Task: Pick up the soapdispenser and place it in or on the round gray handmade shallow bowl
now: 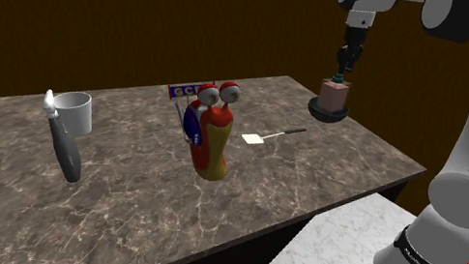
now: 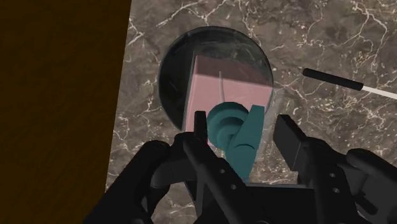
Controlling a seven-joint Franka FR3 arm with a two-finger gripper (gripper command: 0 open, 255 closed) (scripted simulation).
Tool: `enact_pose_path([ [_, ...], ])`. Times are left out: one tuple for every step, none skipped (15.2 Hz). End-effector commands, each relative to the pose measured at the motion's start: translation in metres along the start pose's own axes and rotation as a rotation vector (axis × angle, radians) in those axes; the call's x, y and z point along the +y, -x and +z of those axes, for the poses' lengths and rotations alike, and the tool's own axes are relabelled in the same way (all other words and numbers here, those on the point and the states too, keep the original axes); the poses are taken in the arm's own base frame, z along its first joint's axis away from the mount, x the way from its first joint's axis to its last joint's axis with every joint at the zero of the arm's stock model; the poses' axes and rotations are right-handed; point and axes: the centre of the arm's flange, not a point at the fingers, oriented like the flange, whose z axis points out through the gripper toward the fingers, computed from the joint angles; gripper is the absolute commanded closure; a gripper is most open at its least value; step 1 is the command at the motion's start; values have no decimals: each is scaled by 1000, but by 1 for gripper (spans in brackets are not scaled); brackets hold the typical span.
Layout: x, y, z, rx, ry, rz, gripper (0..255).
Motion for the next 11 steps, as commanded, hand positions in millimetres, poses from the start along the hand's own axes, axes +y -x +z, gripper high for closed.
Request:
enact_pose_path([
  [0,0,0,0,0,0,0],
  [0,0,0,0,0,0,0],
  [0,0,0,0,0,0,0],
  [0,0,0,0,0,0,0],
  [0,0,0,0,0,0,0],
  [0,0,-13,0,0,0,0],
  [0,0,-26,0,0,0,0],
  [0,0,-40,0,0,0,0],
  [0,0,-50,0,0,0,0],
  [0,0,-50,0,0,0,0],
  [0,0,-50,0,0,0,0],
])
